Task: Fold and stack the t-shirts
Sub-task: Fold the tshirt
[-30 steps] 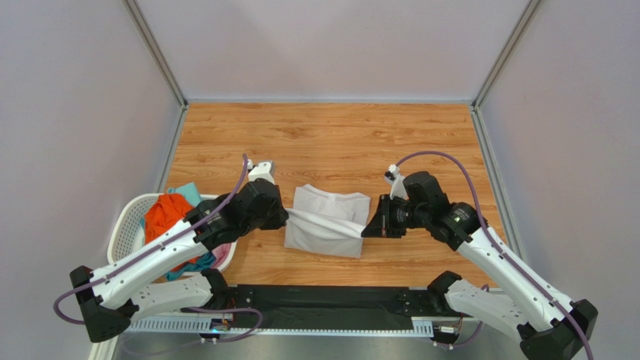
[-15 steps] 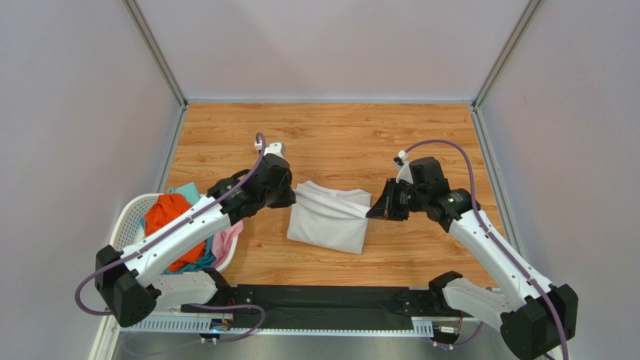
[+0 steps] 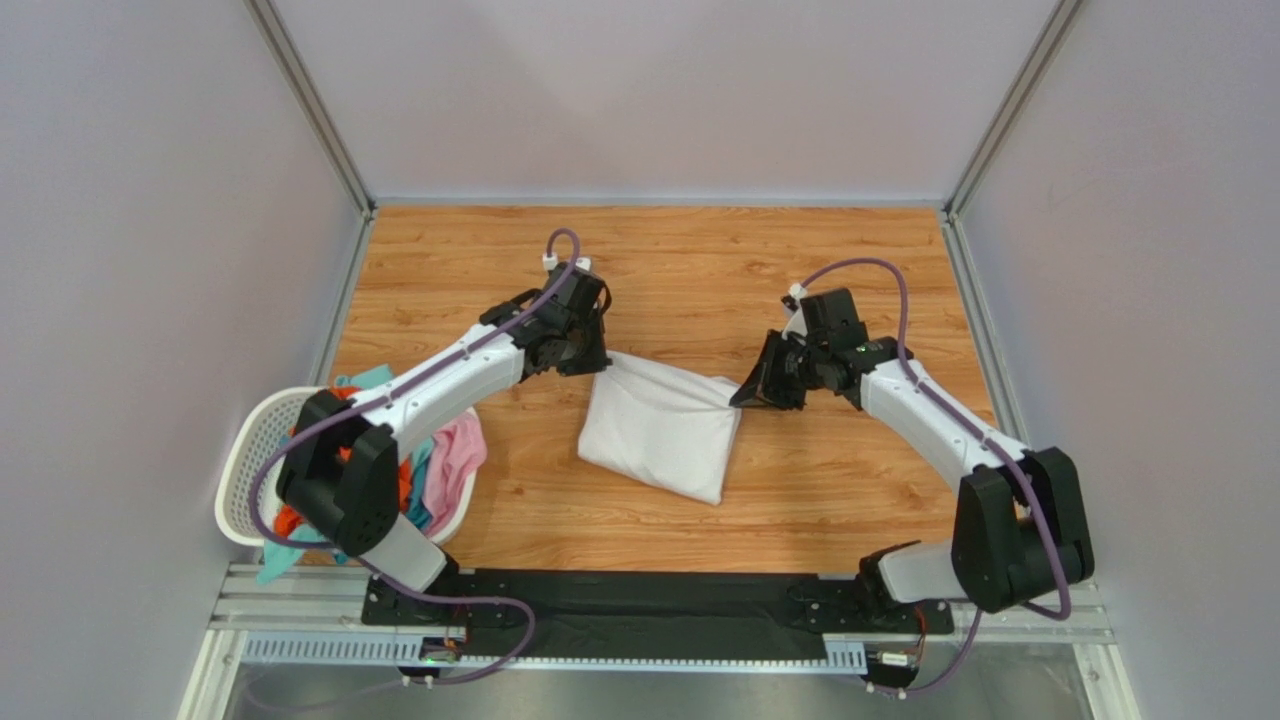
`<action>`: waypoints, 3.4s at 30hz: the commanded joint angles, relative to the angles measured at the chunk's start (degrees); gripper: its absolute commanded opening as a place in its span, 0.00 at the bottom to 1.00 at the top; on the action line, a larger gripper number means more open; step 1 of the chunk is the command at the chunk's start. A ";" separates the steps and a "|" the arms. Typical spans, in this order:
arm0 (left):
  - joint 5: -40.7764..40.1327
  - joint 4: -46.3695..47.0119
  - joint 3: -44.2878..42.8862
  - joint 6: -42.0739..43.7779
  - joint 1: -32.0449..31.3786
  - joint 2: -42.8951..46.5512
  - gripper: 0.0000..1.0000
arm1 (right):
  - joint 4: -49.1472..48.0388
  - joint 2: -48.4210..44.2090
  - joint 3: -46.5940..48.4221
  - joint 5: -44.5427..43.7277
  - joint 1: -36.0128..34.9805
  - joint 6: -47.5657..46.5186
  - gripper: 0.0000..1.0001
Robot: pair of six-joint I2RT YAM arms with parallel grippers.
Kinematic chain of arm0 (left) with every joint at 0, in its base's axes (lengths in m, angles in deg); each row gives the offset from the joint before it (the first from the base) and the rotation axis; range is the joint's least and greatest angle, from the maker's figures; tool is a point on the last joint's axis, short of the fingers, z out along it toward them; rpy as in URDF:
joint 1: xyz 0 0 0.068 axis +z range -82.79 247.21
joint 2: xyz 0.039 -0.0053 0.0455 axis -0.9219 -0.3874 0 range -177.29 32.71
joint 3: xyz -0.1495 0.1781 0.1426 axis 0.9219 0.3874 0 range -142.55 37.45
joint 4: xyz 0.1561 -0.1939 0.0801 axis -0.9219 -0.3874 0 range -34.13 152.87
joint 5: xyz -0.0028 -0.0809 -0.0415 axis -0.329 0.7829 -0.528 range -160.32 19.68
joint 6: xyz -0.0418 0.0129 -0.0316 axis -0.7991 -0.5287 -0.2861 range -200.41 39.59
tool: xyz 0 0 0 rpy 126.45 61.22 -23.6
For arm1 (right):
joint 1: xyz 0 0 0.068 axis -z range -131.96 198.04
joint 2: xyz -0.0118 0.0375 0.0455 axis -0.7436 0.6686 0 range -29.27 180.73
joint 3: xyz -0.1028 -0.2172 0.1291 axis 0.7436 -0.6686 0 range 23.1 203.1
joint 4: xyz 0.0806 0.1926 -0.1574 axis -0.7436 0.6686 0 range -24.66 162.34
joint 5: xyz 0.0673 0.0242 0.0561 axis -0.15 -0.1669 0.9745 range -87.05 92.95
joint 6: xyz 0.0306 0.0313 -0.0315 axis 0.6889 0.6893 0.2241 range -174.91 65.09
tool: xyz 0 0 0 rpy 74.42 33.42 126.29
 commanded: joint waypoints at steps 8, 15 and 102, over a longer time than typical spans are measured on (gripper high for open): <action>4.47 4.02 -8.36 3.67 3.58 -13.67 0.00 | -7.31 13.07 4.52 -4.22 2.33 -0.75 0.00; 6.50 4.73 -9.85 4.46 4.64 -19.20 0.00 | -7.67 18.28 6.19 -6.67 2.68 -0.14 0.02; 20.21 22.92 29.17 -3.01 -6.35 10.77 1.00 | -29.56 2.01 -20.52 -4.39 -17.62 14.37 1.00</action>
